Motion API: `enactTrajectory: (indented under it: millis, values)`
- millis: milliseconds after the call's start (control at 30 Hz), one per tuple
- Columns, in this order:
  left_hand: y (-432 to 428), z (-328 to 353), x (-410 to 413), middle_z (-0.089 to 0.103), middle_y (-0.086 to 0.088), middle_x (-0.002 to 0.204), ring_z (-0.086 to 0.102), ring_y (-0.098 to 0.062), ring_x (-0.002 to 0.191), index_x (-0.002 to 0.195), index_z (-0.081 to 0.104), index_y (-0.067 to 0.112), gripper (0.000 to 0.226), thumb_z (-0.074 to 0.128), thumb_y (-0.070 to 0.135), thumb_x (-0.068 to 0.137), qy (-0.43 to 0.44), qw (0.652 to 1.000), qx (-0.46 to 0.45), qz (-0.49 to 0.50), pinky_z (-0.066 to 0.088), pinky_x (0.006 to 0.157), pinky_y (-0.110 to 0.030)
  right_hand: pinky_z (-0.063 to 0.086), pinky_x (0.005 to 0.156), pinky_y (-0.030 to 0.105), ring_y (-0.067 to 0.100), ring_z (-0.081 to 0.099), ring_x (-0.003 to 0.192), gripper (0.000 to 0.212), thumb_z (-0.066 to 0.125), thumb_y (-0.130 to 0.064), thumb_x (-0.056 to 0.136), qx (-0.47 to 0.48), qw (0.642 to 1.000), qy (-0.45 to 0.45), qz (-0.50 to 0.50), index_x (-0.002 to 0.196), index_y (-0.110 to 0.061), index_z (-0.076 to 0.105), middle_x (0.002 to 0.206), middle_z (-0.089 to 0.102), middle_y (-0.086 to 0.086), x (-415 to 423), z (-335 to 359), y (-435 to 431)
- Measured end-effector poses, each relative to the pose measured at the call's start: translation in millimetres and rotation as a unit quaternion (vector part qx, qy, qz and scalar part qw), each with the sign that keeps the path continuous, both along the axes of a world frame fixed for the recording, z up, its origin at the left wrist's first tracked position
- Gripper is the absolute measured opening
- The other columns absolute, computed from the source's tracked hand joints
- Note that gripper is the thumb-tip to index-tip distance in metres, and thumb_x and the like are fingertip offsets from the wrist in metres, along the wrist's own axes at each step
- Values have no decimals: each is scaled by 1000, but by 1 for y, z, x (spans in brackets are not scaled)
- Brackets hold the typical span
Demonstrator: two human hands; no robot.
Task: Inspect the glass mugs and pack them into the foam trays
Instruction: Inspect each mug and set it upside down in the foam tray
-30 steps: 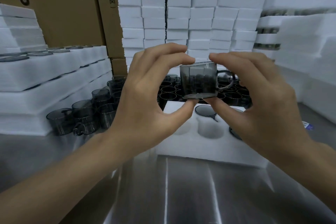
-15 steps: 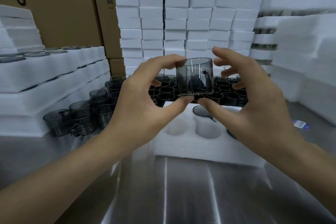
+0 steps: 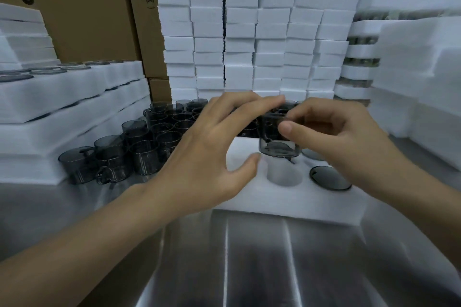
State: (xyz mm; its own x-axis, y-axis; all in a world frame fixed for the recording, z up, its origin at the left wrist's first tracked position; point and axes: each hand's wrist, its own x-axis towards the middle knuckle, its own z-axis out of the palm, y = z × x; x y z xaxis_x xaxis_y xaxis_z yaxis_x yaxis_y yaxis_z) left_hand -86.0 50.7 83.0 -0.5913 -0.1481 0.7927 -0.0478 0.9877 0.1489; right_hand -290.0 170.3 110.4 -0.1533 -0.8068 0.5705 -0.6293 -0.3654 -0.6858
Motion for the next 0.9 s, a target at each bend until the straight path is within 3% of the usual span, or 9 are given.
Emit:
enactTrajectory:
  millis: [167, 300, 400, 467, 633, 900]
  values:
    - [-18, -14, 2, 43, 23, 158, 33, -3, 153, 160, 43, 37, 69, 59, 11, 98, -84, 988, 116, 61, 31, 124, -30, 59, 94, 38, 9, 71, 99, 33, 80, -50, 82, 109, 991, 64, -38, 114, -45, 70, 102, 74, -17, -17, -8, -4]
    - [-21, -29, -4, 34, 26, 163, 16, 8, 156, 158, 44, 41, 69, 43, 29, 90, -178, 959, 197, 102, 20, 129, -31, 57, 88, 30, 3, 70, 101, 43, 72, -62, 76, 129, 984, 119, -19, 117, -50, 73, 106, 73, -22, -17, -8, -3]
    - [-24, -34, -8, 37, 32, 150, 12, 20, 148, 151, 54, 41, 68, 38, 37, 85, -208, 935, 268, 107, 17, 126, -26, 55, 82, 25, 4, 71, 91, 46, 64, -67, 71, 142, 981, 135, -2, 112, -50, 74, 105, 73, -22, -16, -9, -2]
    - [-27, -34, -8, 39, 31, 147, 14, 21, 144, 147, 59, 40, 65, 38, 38, 85, -210, 936, 260, 110, 18, 126, -27, 56, 89, 28, 2, 70, 98, 47, 62, -66, 70, 147, 979, 144, 1, 112, -50, 73, 106, 72, -24, -17, -8, -2]
    - [-28, -35, -7, 38, 10, 168, 13, 10, 156, 144, 61, 41, 64, 39, 41, 85, -212, 935, 260, 114, 18, 123, -27, 53, 97, 27, -2, 66, 110, 48, 63, -60, 67, 126, 980, 154, 11, 114, -49, 70, 113, 71, -26, -14, -9, -1]
    - [-29, -36, -7, 36, 10, 169, 11, 10, 156, 145, 58, 45, 61, 38, 43, 87, -225, 934, 250, 118, 18, 128, -36, 46, 97, 23, -5, 62, 113, 47, 68, -68, 68, 153, 967, 201, -11, 111, -50, 68, 114, 69, -29, -22, -13, -2]
